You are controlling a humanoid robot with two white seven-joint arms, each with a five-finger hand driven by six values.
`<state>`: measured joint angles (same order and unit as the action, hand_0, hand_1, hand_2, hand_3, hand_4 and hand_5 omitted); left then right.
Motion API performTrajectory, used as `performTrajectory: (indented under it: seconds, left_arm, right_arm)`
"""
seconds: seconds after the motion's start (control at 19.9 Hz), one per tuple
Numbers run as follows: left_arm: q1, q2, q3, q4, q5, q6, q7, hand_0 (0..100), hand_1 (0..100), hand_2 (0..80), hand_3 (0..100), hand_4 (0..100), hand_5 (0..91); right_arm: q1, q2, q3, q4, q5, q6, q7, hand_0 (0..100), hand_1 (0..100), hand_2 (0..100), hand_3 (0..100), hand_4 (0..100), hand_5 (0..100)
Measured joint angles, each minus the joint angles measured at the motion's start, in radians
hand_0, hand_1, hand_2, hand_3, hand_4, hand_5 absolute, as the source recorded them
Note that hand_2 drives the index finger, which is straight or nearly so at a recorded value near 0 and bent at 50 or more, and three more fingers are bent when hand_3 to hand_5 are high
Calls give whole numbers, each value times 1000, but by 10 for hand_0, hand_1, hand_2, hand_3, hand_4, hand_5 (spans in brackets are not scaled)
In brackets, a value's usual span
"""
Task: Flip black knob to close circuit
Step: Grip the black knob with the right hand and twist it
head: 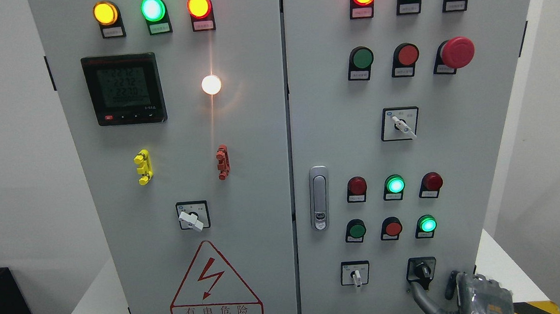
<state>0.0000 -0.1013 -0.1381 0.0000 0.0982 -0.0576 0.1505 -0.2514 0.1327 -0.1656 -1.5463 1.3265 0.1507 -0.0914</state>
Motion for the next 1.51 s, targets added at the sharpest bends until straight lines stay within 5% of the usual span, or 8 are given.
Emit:
performTrajectory:
  seconds: [1.51]
  left_arm:
    - [0,0,0,0,0,0,0,120,556,0,0,0,0]
  right_arm:
    - [0,1,-29,-4,-16,-11,-4,0,44,689,943,886,1000]
